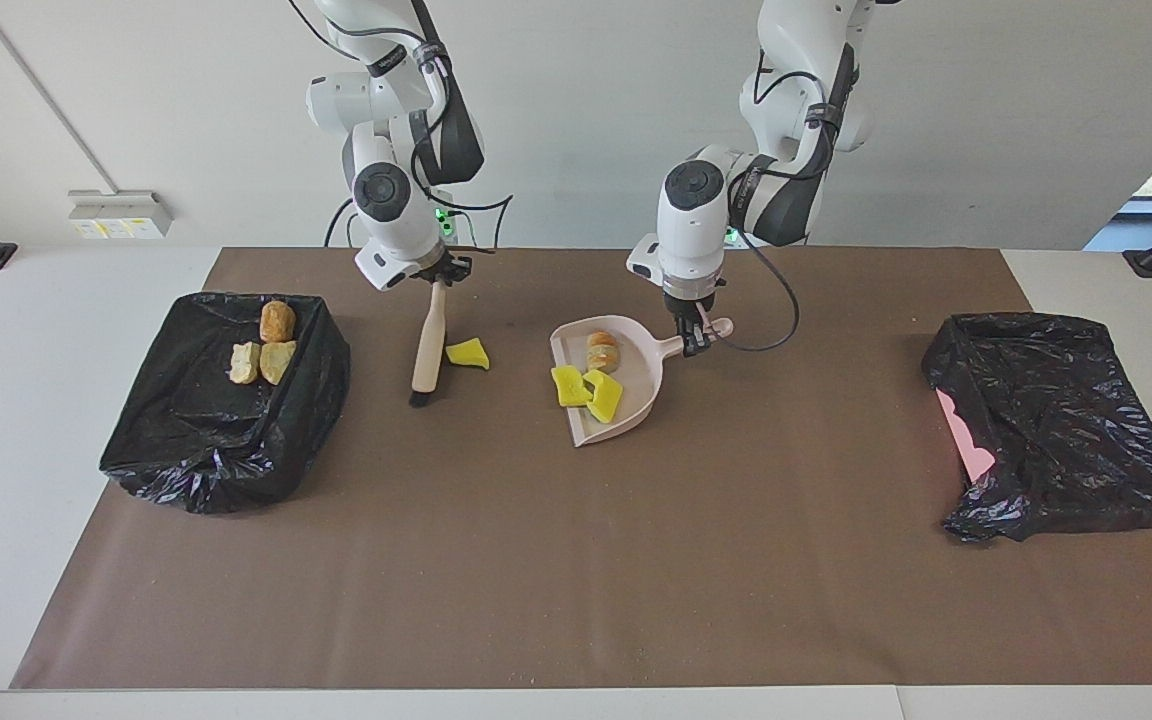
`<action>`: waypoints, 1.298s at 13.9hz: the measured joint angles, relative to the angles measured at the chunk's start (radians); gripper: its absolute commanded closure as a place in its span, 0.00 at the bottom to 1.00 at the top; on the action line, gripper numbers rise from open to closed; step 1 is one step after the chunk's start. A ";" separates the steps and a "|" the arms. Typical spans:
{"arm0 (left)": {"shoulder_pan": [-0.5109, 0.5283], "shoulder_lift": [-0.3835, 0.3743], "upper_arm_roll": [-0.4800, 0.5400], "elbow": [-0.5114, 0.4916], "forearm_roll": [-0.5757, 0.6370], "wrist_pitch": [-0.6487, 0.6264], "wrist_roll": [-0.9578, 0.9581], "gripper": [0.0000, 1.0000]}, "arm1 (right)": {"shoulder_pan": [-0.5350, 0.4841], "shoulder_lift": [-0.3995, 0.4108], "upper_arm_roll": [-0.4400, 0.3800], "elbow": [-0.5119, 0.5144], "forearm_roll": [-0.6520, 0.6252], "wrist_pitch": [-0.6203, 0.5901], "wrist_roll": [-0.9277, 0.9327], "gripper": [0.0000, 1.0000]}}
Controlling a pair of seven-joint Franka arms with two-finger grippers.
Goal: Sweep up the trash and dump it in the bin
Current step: 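Brush the sponges into the dustpan held by the left gripper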
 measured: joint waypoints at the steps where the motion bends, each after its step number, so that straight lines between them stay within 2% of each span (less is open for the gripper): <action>1: 0.000 0.000 0.000 0.000 0.000 0.000 0.000 1.00 | 0.035 0.033 0.001 0.013 0.065 0.055 0.003 1.00; 3: 0.000 0.000 0.000 0.000 0.000 0.000 0.000 1.00 | 0.089 0.094 0.001 0.069 0.159 0.113 0.024 1.00; 5: 0.000 0.000 0.000 0.000 0.000 0.000 0.000 1.00 | 0.119 0.151 0.002 0.157 0.245 0.121 0.047 1.00; 8: 0.000 0.000 0.000 0.000 0.000 0.000 0.006 1.00 | 0.131 0.187 0.001 0.236 0.273 0.109 0.045 1.00; 10: 0.000 0.000 0.001 0.000 0.000 0.000 0.016 1.00 | 0.128 0.180 -0.007 0.251 0.192 0.052 0.024 1.00; 15: 0.000 0.000 0.001 0.000 0.000 0.000 0.021 1.00 | 0.120 0.150 -0.010 0.260 -0.168 -0.132 0.023 1.00; 18: 0.012 0.000 0.010 0.000 0.001 0.003 0.111 1.00 | 0.123 0.127 -0.007 0.277 -0.274 -0.282 0.077 1.00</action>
